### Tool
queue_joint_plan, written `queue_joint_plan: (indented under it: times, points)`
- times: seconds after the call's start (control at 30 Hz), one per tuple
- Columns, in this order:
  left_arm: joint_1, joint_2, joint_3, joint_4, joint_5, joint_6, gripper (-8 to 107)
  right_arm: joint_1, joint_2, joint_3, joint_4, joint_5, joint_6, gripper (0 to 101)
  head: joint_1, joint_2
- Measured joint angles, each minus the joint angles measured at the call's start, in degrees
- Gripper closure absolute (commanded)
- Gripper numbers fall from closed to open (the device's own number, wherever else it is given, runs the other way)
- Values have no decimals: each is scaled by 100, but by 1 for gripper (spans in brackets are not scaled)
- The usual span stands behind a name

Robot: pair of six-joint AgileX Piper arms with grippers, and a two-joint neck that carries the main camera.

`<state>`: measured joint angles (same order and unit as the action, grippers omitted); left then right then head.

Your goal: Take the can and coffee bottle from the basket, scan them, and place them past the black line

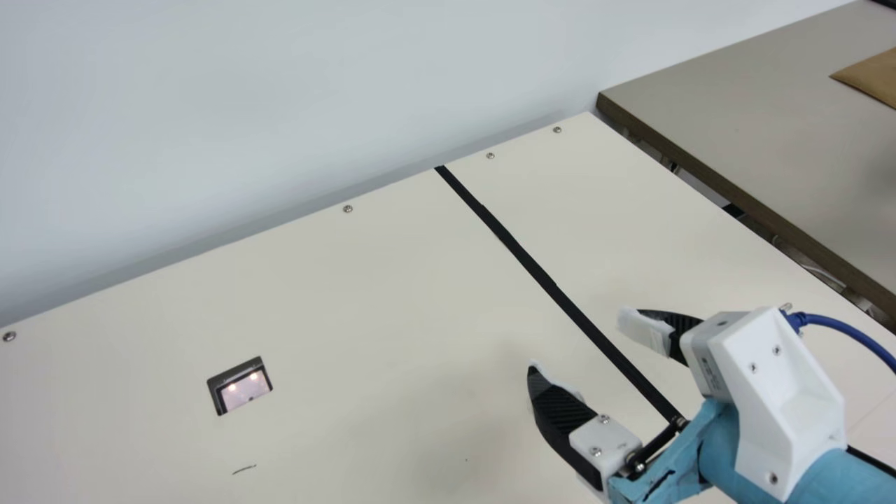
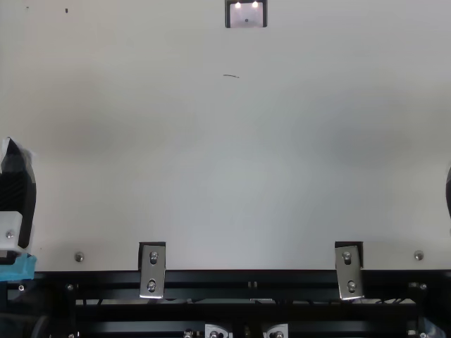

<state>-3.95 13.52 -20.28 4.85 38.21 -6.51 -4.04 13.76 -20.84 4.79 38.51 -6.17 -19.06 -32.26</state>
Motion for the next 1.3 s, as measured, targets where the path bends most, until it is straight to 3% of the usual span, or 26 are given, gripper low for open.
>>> queue_joint_plan:
  times: [0.17, 0.37, 0.67, 0.93, 1.1, 1.3]
  points:
    - [0, 0, 0, 0, 0, 0, 9, -45, 108, -424, -34, 109, 207, 0, 0, 0]
    - [0, 0, 0, 0, 0, 0, 9, 53, 174, -1313, 1, 587, 650, 0, 0, 0]
    - [0, 0, 0, 0, 0, 0, 9, 523, 348, -2871, 162, 1647, 1587, 0, 0, 0]
    - [0, 0, 0, 0, 0, 0, 9, 1288, 430, -3921, 554, 2608, 2698, 0, 0, 0]
    - [0, 0, 0, 0, 0, 0, 9, 1709, 456, -4232, 851, 2926, 3210, 0, 0, 0]
    - [0, 0, 0, 0, 0, 0, 9, 1713, 494, -4183, 1070, 3173, 3502, 0, 0, 0]
